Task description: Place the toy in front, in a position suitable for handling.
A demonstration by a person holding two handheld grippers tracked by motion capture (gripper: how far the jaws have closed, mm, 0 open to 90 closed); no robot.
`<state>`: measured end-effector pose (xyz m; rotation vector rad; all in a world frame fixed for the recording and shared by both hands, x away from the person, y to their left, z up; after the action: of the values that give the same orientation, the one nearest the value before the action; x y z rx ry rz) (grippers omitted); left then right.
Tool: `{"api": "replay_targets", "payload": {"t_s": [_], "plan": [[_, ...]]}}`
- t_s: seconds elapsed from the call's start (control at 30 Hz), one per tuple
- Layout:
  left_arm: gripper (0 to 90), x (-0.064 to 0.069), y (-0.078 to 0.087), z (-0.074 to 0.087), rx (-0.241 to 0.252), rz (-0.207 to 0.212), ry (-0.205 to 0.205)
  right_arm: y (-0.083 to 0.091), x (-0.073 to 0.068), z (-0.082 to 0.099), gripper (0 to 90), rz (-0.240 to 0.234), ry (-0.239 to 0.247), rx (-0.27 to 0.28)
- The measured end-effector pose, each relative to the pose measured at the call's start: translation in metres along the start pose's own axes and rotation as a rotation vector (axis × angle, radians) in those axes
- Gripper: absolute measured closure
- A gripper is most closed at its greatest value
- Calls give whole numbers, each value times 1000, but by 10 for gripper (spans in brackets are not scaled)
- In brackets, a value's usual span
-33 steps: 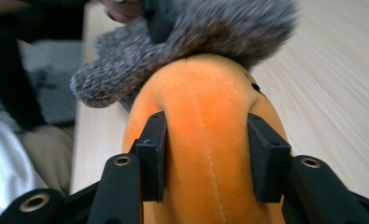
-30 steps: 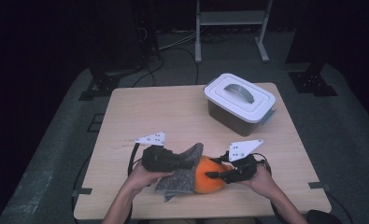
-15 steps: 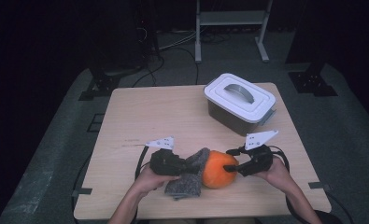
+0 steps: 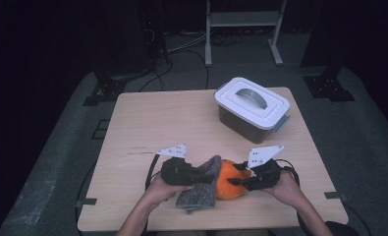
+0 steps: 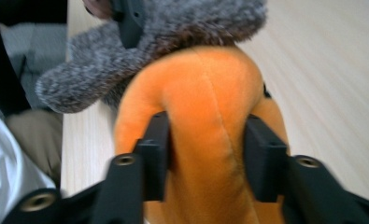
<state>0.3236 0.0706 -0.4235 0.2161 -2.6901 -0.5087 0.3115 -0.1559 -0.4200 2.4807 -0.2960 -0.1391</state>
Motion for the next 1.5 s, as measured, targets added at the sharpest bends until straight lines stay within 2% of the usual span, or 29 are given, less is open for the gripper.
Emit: {"api": "replay_targets", "payload": {"t_s": [0.1,0.17,0.23,0.3,0.37,0.4,0.43,0.47,0.53,0.6,0.63,0.7,0.73,0.77,0.83,0.9,0.93,1.0,1.03,1.1,1.17,1.2,1.27,1.33,1.37,1.5], "plan": [[776,3,11,-9,30,14,-21,-2,-3,-6,610,-17,13,62],[776,4,19,-14,64,31,-20,-8,-5,-9,610,-42,32,98],[777,4,26,-16,81,31,-13,-12,-7,-13,609,-76,35,130],[777,1,27,-13,67,12,-9,-17,-5,-13,602,-97,35,131],[777,-5,24,-6,21,-31,-11,-19,-1,-9,582,-95,30,106],[777,-9,23,-2,29,-22,10,-20,1,-5,572,-95,30,93],[777,-12,23,0,27,-28,20,-17,4,-3,560,-110,8,100],[776,-14,23,1,8,-50,16,-15,8,-1,542,-110,2,94],[776,-18,22,4,5,-62,30,-9,17,4,516,-111,-31,93],[776,-18,17,7,-3,-53,38,-4,25,11,481,-107,-81,97],[776,-18,14,8,5,-35,43,-2,28,13,456,-104,-101,98],[775,-17,11,7,4,-22,43,2,32,15,375,-97,-156,80],[775,-17,10,7,7,-18,44,4,34,15,325,-74,-190,58],[775,-17,10,7,9,-18,46,6,34,14,326,-58,-194,56],[775,-16,10,7,11,-17,48,12,29,11,337,-60,-175,57],[775,-14,8,6,10,-8,45,14,21,5,334,-89,-157,74],[775,-13,7,6,9,-1,43,13,17,3,315,-86,-144,63],[775,-10,4,5,2,5,34,3,12,0,293,-49,-119,15],[774,-8,3,5,-4,5,26,1,11,-1,295,-41,-119,12],[775,-6,4,2,-10,-1,10,-5,9,-2,393,-34,-110,5],[775,-1,9,-4,12,1,-4,-6,5,-3,477,-13,-63,11],[775,1,10,-7,19,6,-15,-9,2,-4,506,-23,-41,16],[775,6,10,-12,27,13,-33,-14,-6,-6,524,-38,25,13],[775,8,9,-12,10,2,-45,-18,-14,-9,526,-36,82,1],[775,5,9,-11,18,4,-31,-18,-15,-10,526,-27,100,-7],[775,-5,11,-3,13,-23,-3,-10,-3,-4,526,-34,54,5]]}}
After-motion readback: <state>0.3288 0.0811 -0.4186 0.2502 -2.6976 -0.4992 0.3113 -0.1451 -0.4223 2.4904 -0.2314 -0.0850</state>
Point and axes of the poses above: each handheld gripper's, and its own axes: y roughly backward along the jaws, z roughly out of its underside, x roughly to its right, the point moved 4 cm from there along -y, roughly forward along the jaws, and after that the axes turned 5 degrees about -z, right-handed, at the moved point
